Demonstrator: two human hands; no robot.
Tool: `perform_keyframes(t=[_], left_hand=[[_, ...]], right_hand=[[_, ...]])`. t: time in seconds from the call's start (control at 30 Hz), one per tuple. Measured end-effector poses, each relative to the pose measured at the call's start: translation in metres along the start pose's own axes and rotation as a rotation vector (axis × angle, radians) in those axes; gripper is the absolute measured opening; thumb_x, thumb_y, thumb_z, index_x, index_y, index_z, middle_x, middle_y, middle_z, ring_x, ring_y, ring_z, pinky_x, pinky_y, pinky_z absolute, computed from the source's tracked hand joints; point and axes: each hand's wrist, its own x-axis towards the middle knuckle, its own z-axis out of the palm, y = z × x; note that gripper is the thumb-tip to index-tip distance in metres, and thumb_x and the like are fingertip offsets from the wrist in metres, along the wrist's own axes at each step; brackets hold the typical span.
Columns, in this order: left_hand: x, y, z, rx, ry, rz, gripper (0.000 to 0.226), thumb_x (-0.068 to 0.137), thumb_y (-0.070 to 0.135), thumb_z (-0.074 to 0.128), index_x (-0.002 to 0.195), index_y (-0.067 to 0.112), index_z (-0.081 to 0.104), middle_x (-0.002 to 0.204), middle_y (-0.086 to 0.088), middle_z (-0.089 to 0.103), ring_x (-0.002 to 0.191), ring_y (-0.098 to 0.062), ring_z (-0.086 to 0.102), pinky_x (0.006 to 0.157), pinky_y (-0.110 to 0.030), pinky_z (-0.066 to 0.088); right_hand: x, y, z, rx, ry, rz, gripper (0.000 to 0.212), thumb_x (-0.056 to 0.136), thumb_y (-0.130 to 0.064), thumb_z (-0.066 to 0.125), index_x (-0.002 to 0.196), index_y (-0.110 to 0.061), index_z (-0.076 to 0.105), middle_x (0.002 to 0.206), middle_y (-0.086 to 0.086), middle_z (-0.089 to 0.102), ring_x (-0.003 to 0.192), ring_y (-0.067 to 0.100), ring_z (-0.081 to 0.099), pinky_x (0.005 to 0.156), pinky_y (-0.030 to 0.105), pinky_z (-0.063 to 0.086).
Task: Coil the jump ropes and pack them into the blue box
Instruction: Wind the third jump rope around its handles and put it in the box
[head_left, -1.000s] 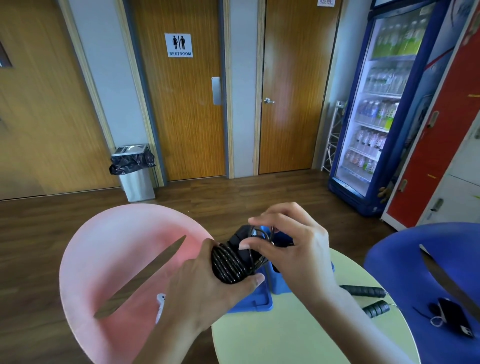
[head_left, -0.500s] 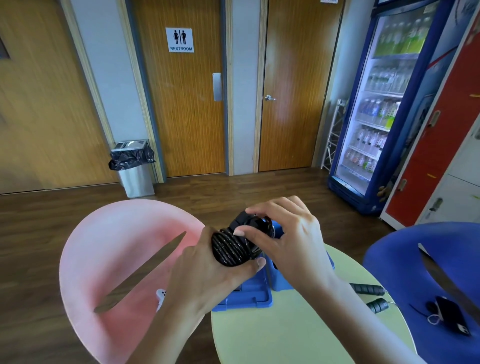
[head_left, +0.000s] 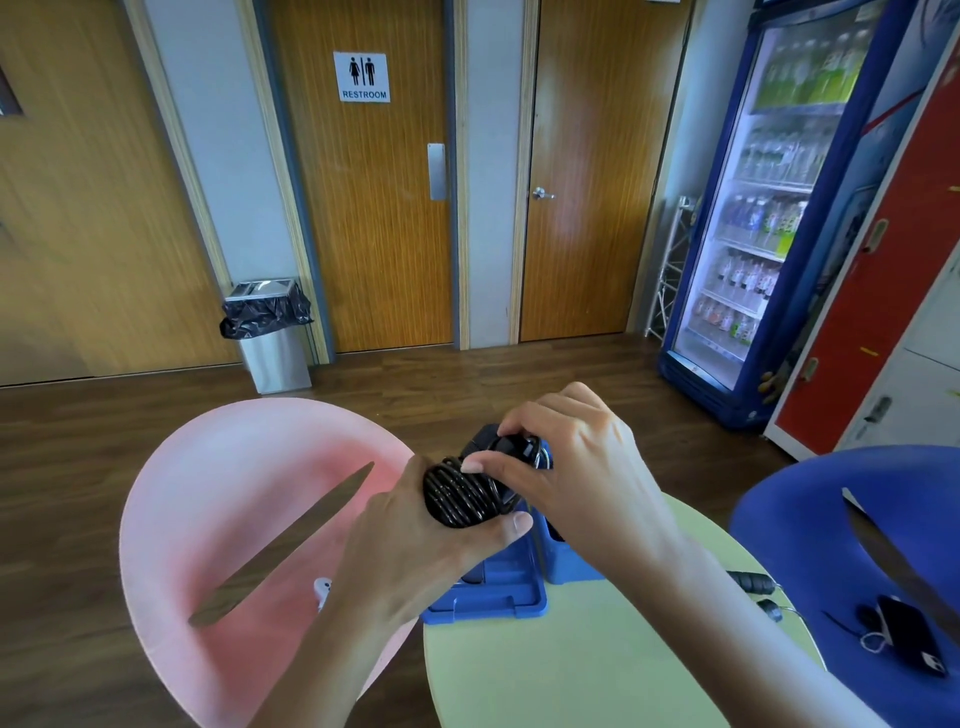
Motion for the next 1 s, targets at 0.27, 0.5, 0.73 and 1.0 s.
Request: perform_keyframes(t=[0.27,0.5,0.73,1.0], left_hand=[[0.004,0.003,-0.004,0.110,-0.044,0.035,0.055,0.053,0.073,0.069,0.085,0.032,0.048,0.070,0.013,0.063,0.066,0.002,0.058,0.053,-0.023,0.037],[0.008,0.001,-0.004,0.097,-0.086,0.050,0.060,0.048,0.078,0.067,0.085,0.035,0.049,0.074,0.016,0.064,0.070,0.004,0.059,0.059,-0.025,0.043],[0.013,0.003,-0.004,-0.029,-0.137,0.039,0.050,0.051,0.065,0.077,0.084,0.035,0.053,0.074,0.015,0.066,0.066,0.006,0.059,0.056,-0.020,0.039],[0.019,0.006,-0.003,-0.098,-0.149,0.031,0.057,0.044,0.073,0.071,0.081,0.033,0.055,0.054,0.025,0.058,0.044,0.003,0.050,0.052,-0.022,0.039]], right_hand=[[0.009,0.001,-0.016,-0.087,-0.163,-0.046,0.056,0.072,-0.068,0.053,0.078,-0.015,0.071,0.069,-0.005,0.063,0.072,0.013,0.047,0.067,0.023,0.032],[0.020,-0.001,-0.042,-0.117,-0.506,-0.020,0.043,0.088,-0.051,0.055,0.114,-0.019,0.067,0.100,0.000,0.066,0.100,0.016,0.054,0.087,0.030,0.040],[0.021,0.011,-0.045,0.054,-0.515,0.009,0.035,0.078,-0.028,0.075,0.112,-0.020,0.069,0.094,-0.004,0.066,0.084,0.014,0.059,0.085,0.030,0.046],[0.027,0.014,-0.045,0.092,-0.499,0.019,0.052,0.064,-0.057,0.076,0.106,-0.027,0.067,0.091,-0.013,0.058,0.083,0.007,0.055,0.080,0.028,0.049]])
